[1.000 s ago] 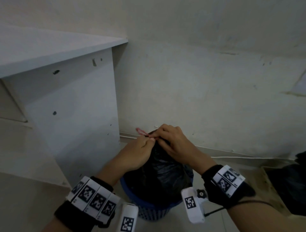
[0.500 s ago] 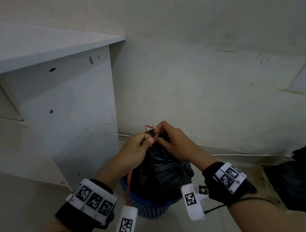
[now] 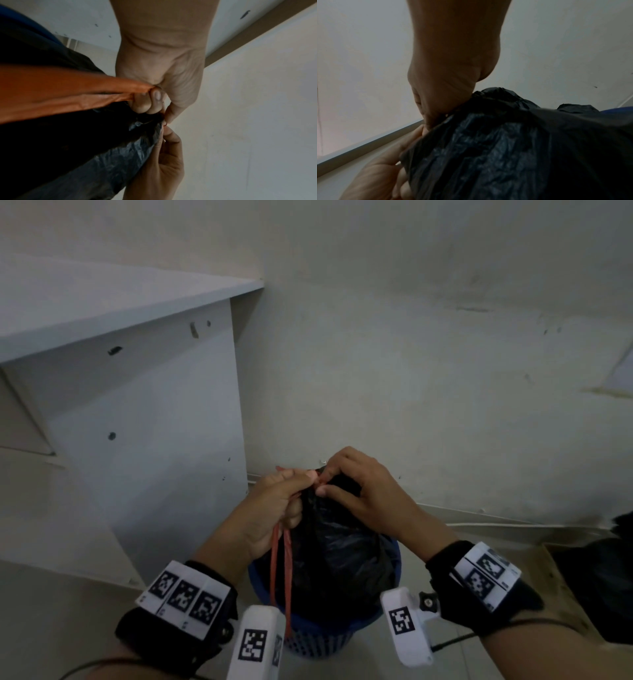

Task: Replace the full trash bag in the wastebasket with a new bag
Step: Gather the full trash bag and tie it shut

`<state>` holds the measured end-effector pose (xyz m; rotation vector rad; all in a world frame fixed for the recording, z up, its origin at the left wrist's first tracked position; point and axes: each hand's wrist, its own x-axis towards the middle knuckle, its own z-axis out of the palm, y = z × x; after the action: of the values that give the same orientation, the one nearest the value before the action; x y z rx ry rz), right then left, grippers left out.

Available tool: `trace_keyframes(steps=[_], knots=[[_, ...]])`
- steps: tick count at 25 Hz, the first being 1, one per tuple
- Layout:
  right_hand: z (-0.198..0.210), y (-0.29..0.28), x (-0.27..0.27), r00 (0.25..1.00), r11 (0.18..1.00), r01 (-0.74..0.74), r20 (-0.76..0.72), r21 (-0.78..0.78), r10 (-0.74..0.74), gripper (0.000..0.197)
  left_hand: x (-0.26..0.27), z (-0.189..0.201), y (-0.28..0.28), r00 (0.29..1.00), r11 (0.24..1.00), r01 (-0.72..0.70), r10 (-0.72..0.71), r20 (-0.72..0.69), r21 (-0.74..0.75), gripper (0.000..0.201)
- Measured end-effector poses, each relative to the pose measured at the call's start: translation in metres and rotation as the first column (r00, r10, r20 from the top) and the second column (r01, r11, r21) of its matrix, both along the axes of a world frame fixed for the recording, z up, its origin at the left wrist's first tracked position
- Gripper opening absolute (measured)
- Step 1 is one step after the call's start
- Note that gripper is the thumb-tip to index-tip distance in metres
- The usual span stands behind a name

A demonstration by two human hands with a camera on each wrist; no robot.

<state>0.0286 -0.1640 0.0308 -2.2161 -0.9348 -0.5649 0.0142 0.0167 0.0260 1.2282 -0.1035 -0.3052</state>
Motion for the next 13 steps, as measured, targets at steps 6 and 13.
trace_keyframes(steps=[6,13], knots=[[0.000,-0.022,0.003,0.990,0.976,0.140,0.023,-0.169,-0.138,0.014,0.011,-0.011,0.006,0.971,0.965,-0.152,0.105,0.216,0.216,0.021],[0.001,-0.056,0.007,0.932,0.930,0.331,-0.096,-0.162,-0.348,0.026,0.010,-0.038,0.014,0.854,0.886,-0.313,0.106,0.509,0.342,0.025]])
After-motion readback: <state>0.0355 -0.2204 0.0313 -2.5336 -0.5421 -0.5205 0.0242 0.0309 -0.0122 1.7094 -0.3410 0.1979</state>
